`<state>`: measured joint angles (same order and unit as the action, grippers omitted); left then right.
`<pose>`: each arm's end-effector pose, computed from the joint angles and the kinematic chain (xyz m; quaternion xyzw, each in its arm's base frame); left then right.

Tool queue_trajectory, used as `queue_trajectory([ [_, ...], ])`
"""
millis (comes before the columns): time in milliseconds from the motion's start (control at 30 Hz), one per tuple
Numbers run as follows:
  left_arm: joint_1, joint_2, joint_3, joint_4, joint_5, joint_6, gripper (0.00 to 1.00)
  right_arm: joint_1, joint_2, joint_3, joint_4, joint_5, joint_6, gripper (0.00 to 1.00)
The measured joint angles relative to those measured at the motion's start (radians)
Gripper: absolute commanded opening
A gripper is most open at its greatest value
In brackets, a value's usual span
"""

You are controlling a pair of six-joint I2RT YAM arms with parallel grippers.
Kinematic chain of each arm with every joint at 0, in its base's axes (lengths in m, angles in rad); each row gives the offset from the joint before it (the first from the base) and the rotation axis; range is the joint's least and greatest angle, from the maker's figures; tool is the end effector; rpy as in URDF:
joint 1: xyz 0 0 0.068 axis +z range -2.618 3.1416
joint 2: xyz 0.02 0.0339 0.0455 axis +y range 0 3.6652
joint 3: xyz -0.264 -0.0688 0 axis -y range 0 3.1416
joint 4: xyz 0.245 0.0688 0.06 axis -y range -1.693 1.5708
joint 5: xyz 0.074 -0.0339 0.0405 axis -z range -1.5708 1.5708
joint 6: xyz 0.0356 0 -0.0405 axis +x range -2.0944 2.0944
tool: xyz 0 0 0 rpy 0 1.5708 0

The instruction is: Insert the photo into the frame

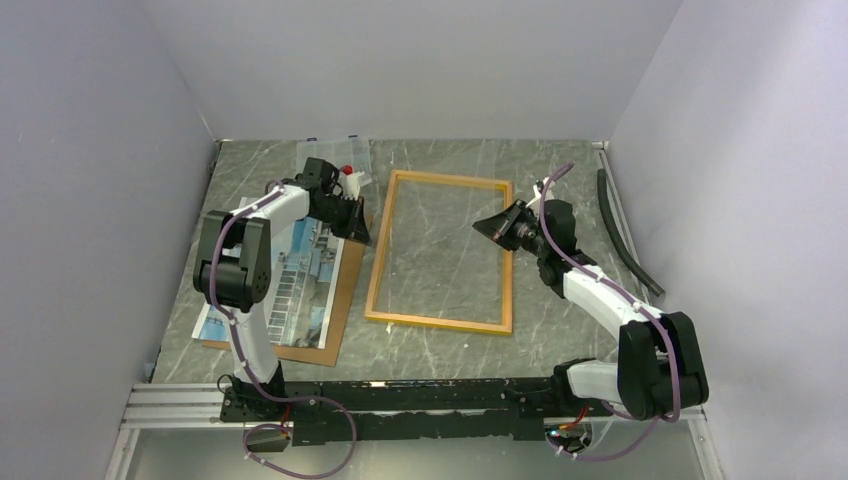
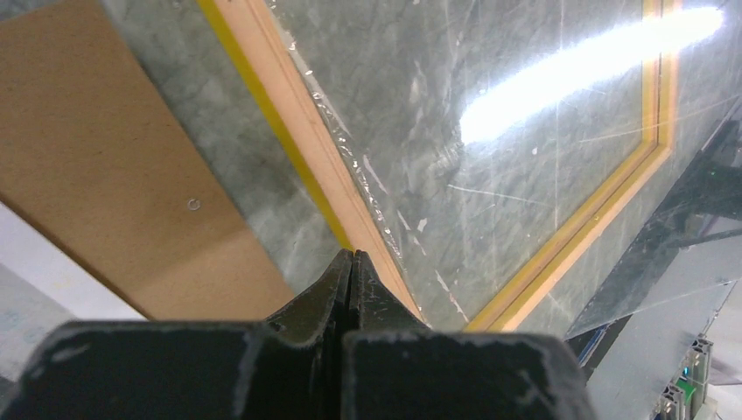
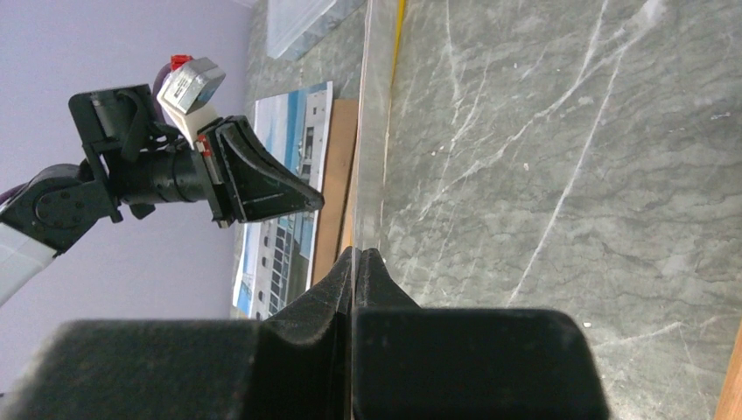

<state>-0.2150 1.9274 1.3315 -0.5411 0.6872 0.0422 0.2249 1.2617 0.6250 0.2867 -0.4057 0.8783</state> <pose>0.3775 -0.1055 0.1809 0.1898 0.9026 -0.3452 0.1735 0.2626 0.0745 0.2310 0.1482 0.7972 0.4348 0.3917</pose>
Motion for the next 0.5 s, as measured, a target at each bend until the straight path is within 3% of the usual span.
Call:
queue_trajectory([
  [267,0.002,0.046,0.023,0.009,0.069,-0.021,0.19,-0.007,-0.013,-0.004,0.01,-0.008,0.004,0.0],
  [500,-0.004,0.087,0.024,0.013,0.1,-0.035,0.06,-0.019,-0.003,-0.004,0.034,-0.009,0.01,0.0],
])
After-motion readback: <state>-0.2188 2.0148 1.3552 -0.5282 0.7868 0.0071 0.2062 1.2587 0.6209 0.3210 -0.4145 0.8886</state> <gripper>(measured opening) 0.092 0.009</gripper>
